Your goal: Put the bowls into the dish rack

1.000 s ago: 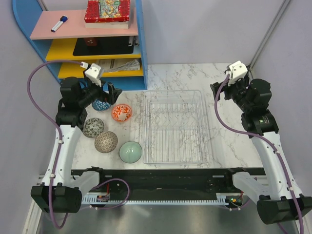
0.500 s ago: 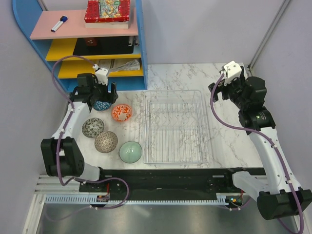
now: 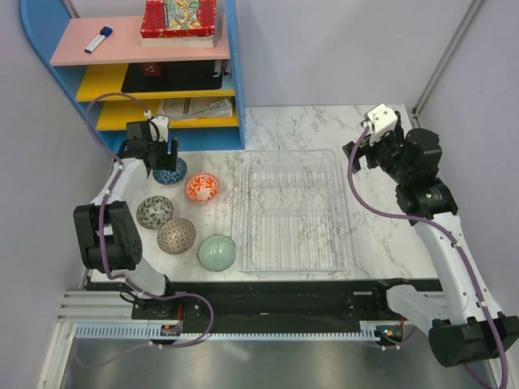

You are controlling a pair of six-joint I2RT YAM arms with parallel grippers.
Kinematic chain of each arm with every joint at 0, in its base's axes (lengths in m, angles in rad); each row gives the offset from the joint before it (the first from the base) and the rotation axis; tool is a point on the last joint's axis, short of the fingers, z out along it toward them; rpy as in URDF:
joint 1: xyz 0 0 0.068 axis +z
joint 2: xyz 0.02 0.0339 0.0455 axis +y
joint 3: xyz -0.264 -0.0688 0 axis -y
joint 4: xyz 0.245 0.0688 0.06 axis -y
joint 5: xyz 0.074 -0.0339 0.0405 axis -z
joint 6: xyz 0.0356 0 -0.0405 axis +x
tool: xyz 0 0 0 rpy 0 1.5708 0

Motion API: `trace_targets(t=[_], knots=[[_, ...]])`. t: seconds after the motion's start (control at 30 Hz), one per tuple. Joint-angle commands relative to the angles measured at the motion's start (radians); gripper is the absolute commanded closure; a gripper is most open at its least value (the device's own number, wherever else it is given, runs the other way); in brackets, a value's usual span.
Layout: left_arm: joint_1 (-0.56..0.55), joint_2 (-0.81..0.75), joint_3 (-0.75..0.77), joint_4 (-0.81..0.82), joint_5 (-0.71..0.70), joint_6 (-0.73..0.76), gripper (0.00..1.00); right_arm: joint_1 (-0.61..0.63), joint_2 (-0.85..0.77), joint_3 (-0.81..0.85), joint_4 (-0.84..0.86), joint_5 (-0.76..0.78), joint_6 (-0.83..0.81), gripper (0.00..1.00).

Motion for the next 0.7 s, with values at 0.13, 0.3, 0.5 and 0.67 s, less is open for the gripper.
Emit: trace_targets(t=[0.13,0.3,0.5,0.67], knots=[[0.061,0.123,0.109,-0.028,-0.039,-0.024,0.21,0.005,-0.018,0.005,0.007,-0.014,-0.014,0.03],[0.064,0.193,0.144,-0.046,-0.074,-0.023,0.22,0.008,-0.013,0.001,0.007,-0.015,-0.017,0.03],[0.066,0.279,0.18,-0.068,-0.074,-0.021,0.29,0.009,-0.015,-0.002,0.004,-0.017,-0.02,0.02],[0.066,0.322,0.195,-0.08,-0.08,-0.023,0.38,0.011,-0.013,-0.002,0.004,-0.017,-0.023,0.03]])
